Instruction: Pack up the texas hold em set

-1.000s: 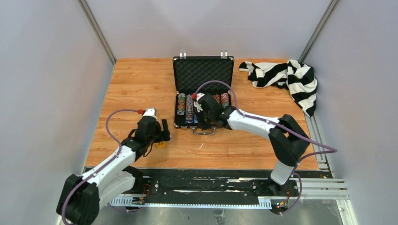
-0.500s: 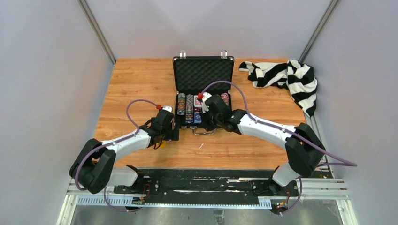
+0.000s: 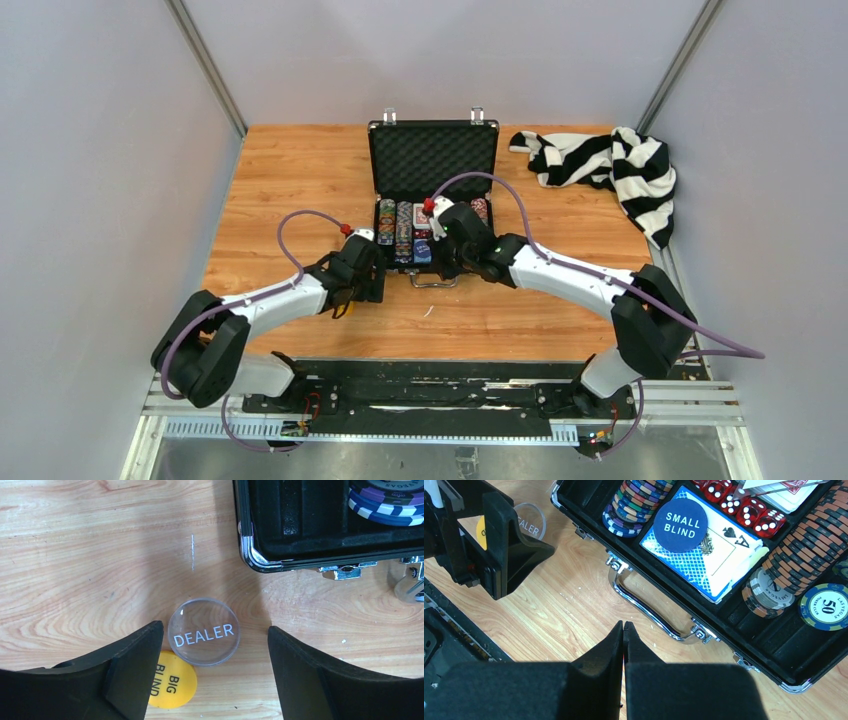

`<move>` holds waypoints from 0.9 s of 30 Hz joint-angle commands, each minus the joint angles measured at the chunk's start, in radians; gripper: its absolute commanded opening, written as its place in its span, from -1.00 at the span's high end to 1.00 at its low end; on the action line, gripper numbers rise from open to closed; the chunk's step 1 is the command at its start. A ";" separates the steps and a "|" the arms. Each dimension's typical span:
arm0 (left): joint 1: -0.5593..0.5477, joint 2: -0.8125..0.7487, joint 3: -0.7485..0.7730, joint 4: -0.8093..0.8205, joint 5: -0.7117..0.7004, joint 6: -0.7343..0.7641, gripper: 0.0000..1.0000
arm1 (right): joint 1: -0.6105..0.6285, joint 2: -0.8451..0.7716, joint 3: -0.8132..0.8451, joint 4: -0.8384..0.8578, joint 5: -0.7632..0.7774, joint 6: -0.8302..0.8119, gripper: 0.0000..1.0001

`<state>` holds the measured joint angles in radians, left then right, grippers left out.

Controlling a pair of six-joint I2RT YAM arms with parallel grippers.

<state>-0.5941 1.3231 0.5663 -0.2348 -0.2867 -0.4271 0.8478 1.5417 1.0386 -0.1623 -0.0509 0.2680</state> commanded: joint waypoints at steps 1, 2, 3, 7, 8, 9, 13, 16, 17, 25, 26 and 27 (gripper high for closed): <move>-0.013 0.034 -0.008 -0.066 -0.029 -0.017 -0.55 | -0.011 -0.018 -0.026 -0.006 0.018 0.000 0.99; -0.013 0.036 -0.011 -0.064 -0.030 -0.020 -0.48 | -0.012 -0.021 -0.031 -0.002 0.020 0.001 0.99; -0.013 0.037 -0.014 -0.064 -0.030 -0.022 -0.40 | -0.012 -0.022 -0.036 -0.001 0.023 0.001 0.99; -0.013 0.030 -0.009 -0.079 -0.039 -0.029 -0.32 | -0.016 -0.025 -0.047 0.000 0.028 0.001 0.99; -0.014 0.026 -0.009 -0.083 -0.043 -0.030 -0.30 | -0.016 -0.026 -0.049 0.001 0.028 0.002 0.99; -0.013 0.025 -0.009 -0.086 -0.044 -0.029 -0.28 | -0.016 -0.026 -0.050 0.001 0.027 0.002 0.99; -0.013 0.021 -0.008 -0.085 -0.032 -0.024 -0.03 | -0.016 -0.025 -0.050 0.004 0.024 0.005 0.99; -0.013 0.020 -0.002 -0.085 -0.032 -0.023 0.12 | -0.017 -0.026 -0.051 0.004 0.027 0.006 0.99; -0.013 0.021 0.002 -0.089 -0.035 -0.021 0.12 | -0.017 -0.028 -0.051 0.004 0.026 0.005 0.99; -0.013 -0.017 0.044 -0.117 -0.041 -0.022 0.11 | -0.025 -0.041 -0.060 0.001 0.037 -0.001 0.99; -0.013 -0.024 0.050 -0.119 -0.040 -0.021 0.11 | -0.026 -0.041 -0.059 0.000 0.037 -0.001 0.99; -0.013 -0.029 0.059 -0.124 -0.042 -0.018 0.11 | -0.028 -0.041 -0.060 0.000 0.038 0.000 0.99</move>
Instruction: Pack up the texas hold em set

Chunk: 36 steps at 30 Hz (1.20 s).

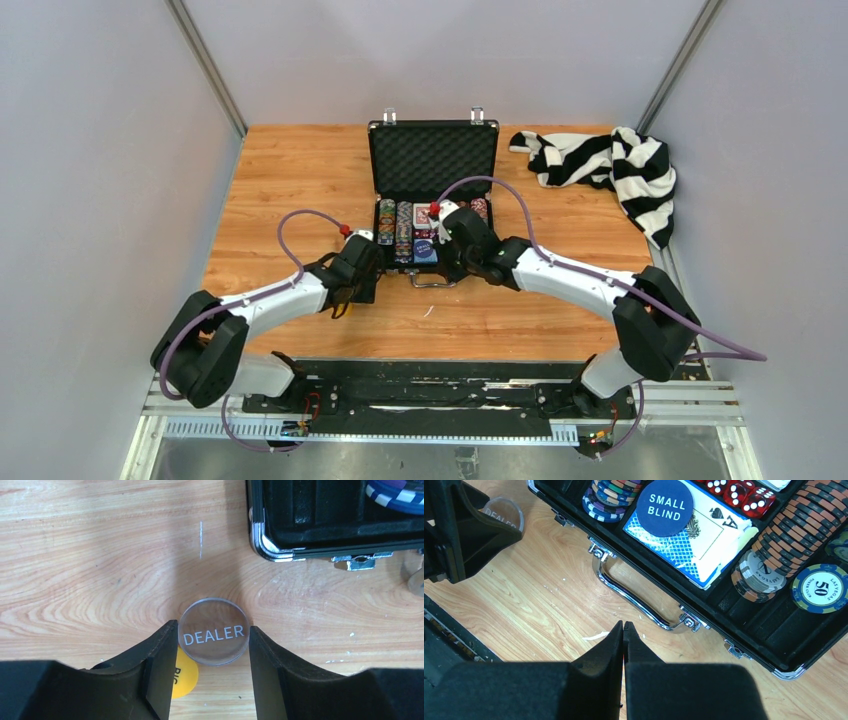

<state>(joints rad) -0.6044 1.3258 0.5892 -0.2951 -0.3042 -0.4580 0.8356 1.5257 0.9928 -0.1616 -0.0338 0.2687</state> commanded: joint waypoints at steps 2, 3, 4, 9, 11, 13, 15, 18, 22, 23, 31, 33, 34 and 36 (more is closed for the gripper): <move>-0.003 -0.034 0.057 -0.080 -0.031 0.015 0.11 | -0.016 -0.025 -0.017 -0.001 0.026 0.001 0.99; -0.003 -0.035 0.068 -0.088 -0.033 0.017 0.10 | -0.017 -0.025 -0.017 -0.001 0.027 0.000 0.99; -0.003 -0.038 0.077 -0.098 -0.032 0.018 0.10 | -0.019 -0.027 -0.019 -0.001 0.028 0.000 0.99; -0.003 -0.046 0.123 -0.112 -0.024 0.022 0.06 | -0.023 -0.036 -0.031 -0.001 0.029 -0.002 0.99; -0.003 -0.041 0.152 -0.126 -0.023 0.025 0.05 | -0.026 -0.044 -0.033 -0.001 0.029 -0.003 0.98; -0.003 -0.033 0.189 -0.140 -0.018 0.032 0.05 | -0.030 -0.057 -0.036 -0.002 0.031 -0.005 0.99; -0.003 -0.016 0.234 -0.147 -0.008 0.041 0.06 | -0.035 -0.077 -0.040 -0.006 0.036 -0.005 0.99; -0.003 0.032 0.313 -0.158 0.006 0.058 0.06 | -0.054 -0.101 -0.040 -0.021 0.034 -0.009 0.97; -0.006 0.121 0.404 -0.147 0.039 0.065 0.06 | -0.078 -0.142 -0.050 -0.033 0.026 -0.017 0.95; -0.006 0.148 0.431 -0.143 0.050 0.068 0.06 | -0.082 -0.150 -0.054 -0.035 0.025 -0.017 0.95; -0.034 0.423 0.734 -0.159 0.078 0.100 0.05 | -0.106 -0.193 -0.087 -0.044 0.030 -0.020 0.94; -0.044 0.487 0.806 -0.164 0.088 0.105 0.05 | -0.112 -0.198 -0.093 -0.050 0.034 -0.022 0.94; -0.047 0.517 0.841 -0.173 0.096 0.108 0.05 | -0.114 -0.201 -0.097 -0.051 0.038 -0.022 0.94; -0.049 0.569 0.893 -0.179 0.109 0.113 0.04 | -0.122 -0.208 -0.106 -0.058 0.042 -0.023 0.94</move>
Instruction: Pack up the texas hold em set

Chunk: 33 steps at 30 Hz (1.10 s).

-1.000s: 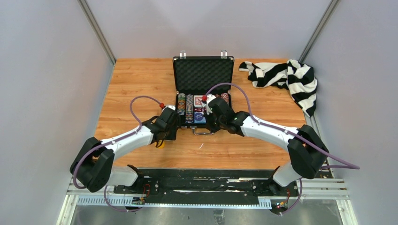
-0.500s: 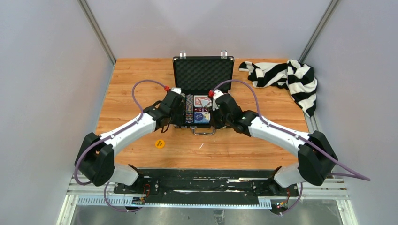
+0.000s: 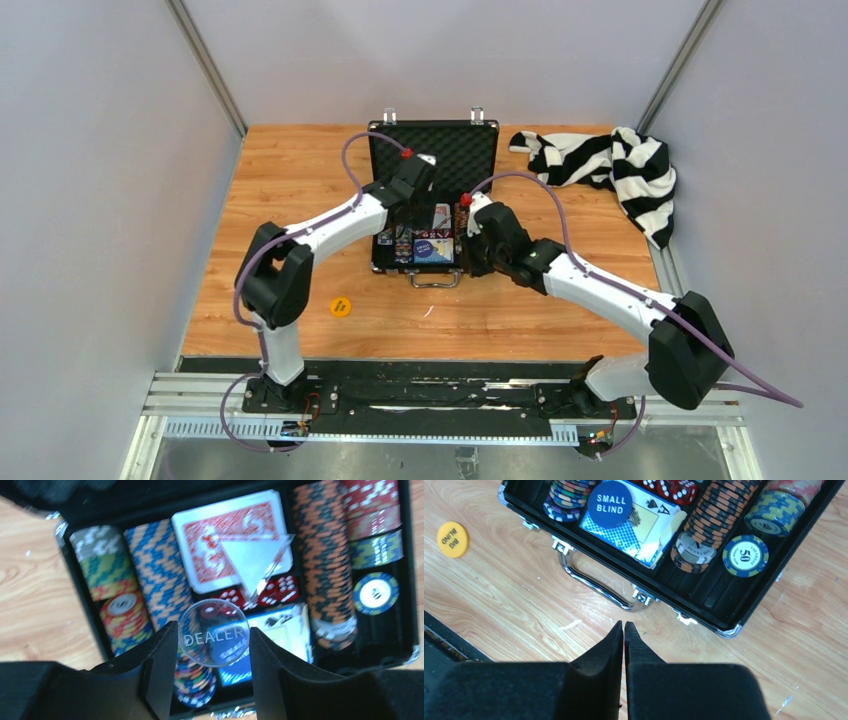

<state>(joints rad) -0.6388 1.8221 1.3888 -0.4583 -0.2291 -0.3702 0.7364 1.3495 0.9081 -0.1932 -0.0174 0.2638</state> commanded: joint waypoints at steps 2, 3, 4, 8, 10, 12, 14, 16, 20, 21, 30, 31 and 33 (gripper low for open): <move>-0.015 0.118 0.130 -0.020 0.038 0.029 0.04 | -0.032 -0.040 -0.033 -0.029 0.031 -0.019 0.93; -0.015 0.138 0.143 -0.019 0.037 0.032 0.04 | -0.036 -0.046 -0.038 -0.030 0.032 -0.019 0.94; -0.015 0.157 0.153 -0.018 0.037 0.033 0.03 | -0.040 -0.050 -0.042 -0.032 0.031 -0.018 0.93; -0.013 0.202 0.173 -0.016 0.027 0.041 0.00 | -0.058 -0.057 -0.061 -0.031 0.025 -0.021 0.92; -0.014 0.210 0.177 -0.019 0.020 0.048 -0.11 | -0.064 -0.054 -0.063 -0.031 0.018 -0.020 0.90; -0.015 0.204 0.178 -0.026 -0.009 0.054 -0.19 | -0.066 -0.049 -0.062 -0.031 0.017 -0.021 0.90; -0.014 0.176 0.166 -0.020 -0.046 0.060 -0.44 | -0.068 -0.043 -0.062 -0.031 0.017 -0.019 0.90; -0.015 0.144 0.154 -0.017 -0.088 0.062 -0.73 | -0.068 -0.044 -0.065 -0.029 0.017 -0.015 0.90; -0.013 0.050 0.102 -0.003 -0.160 0.063 -0.93 | -0.068 -0.041 -0.070 -0.028 0.014 -0.010 0.90; -0.014 0.022 0.086 -0.004 -0.170 0.065 -0.93 | -0.068 -0.042 -0.070 -0.027 0.012 -0.008 0.90; -0.015 -0.328 -0.334 0.059 -0.155 -0.053 -0.75 | -0.068 -0.044 -0.082 -0.008 -0.041 -0.009 0.90; -0.015 -0.371 -0.395 0.062 -0.155 -0.078 -0.75 | -0.068 -0.042 -0.081 -0.008 -0.048 -0.012 0.90; -0.015 -0.470 -0.507 0.052 -0.159 -0.122 -0.74 | -0.068 -0.044 -0.081 -0.010 -0.061 -0.018 0.90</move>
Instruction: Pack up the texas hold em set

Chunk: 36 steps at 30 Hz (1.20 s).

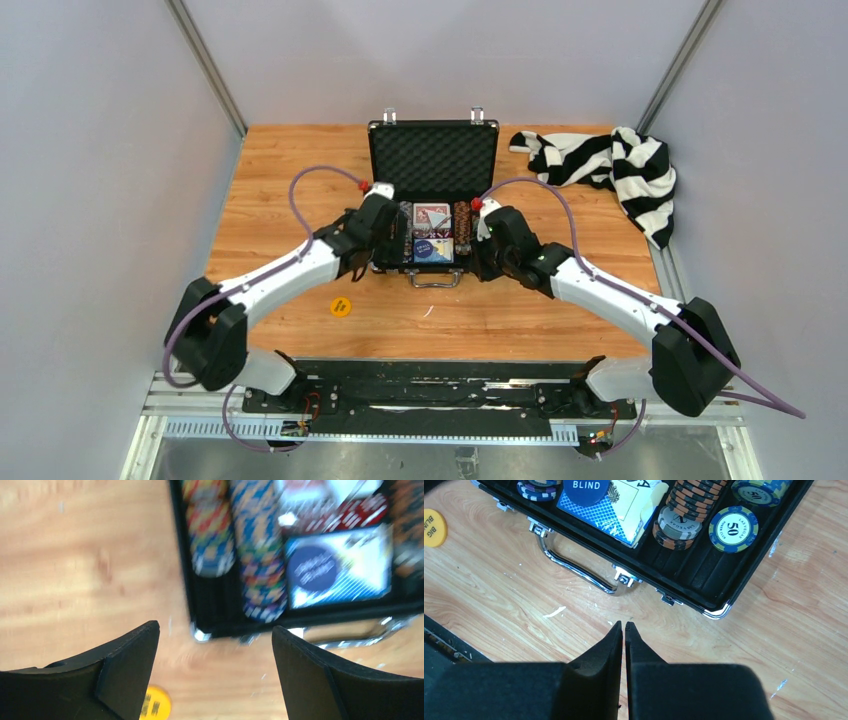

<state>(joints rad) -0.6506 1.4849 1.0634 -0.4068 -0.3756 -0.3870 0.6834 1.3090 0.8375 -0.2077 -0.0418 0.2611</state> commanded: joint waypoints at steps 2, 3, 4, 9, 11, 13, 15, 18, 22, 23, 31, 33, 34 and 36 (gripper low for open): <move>-0.007 -0.246 -0.282 -0.030 -0.013 -0.140 -0.75 | -0.015 -0.009 -0.014 -0.001 -0.044 -0.023 0.90; -0.008 -0.291 -0.320 -0.061 -0.020 -0.164 -0.76 | -0.015 -0.013 -0.016 -0.003 -0.049 -0.027 0.90; -0.013 -0.329 -0.347 -0.098 -0.044 -0.185 -0.77 | -0.015 -0.019 -0.017 -0.004 -0.056 -0.035 0.90; -0.024 -0.433 -0.424 -0.236 -0.190 -0.324 -0.74 | -0.015 -0.027 -0.032 -0.002 -0.086 -0.033 0.90; -0.024 -0.428 -0.427 -0.277 -0.207 -0.368 -0.74 | -0.015 -0.034 -0.038 -0.006 -0.087 -0.036 0.90; -0.024 -0.415 -0.438 -0.282 -0.198 -0.395 -0.75 | -0.015 -0.050 -0.050 -0.011 -0.080 -0.042 0.90; -0.024 -0.395 -0.467 -0.240 -0.168 -0.413 -0.76 | -0.015 -0.058 -0.060 -0.015 -0.071 -0.045 0.90; -0.024 -0.346 -0.514 -0.167 -0.150 -0.451 -0.76 | -0.015 -0.059 -0.063 -0.015 -0.086 -0.044 0.89; -0.024 -0.280 -0.543 -0.097 -0.127 -0.453 -0.74 | -0.015 -0.061 -0.071 -0.013 -0.072 -0.046 0.87; -0.024 -0.265 -0.538 -0.096 -0.117 -0.448 -0.72 | -0.016 -0.063 -0.072 -0.013 -0.073 -0.045 0.87; -0.024 -0.240 -0.550 -0.067 -0.102 -0.424 -0.64 | -0.015 -0.059 -0.082 -0.007 -0.076 -0.042 0.87; -0.024 -0.234 -0.551 -0.064 -0.093 -0.421 -0.59 | -0.016 -0.055 -0.082 -0.006 -0.073 -0.042 0.87; -0.024 -0.233 -0.550 -0.061 -0.087 -0.419 -0.57 | -0.015 -0.055 -0.082 -0.006 -0.070 -0.043 0.87; -0.024 -0.235 -0.558 -0.054 -0.077 -0.418 -0.53 | -0.015 -0.048 -0.083 -0.006 -0.065 -0.041 0.87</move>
<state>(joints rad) -0.6674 1.2304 0.5346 -0.4587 -0.4709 -0.8146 0.6823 1.2675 0.7670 -0.2085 -0.1127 0.2340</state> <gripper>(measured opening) 0.781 0.063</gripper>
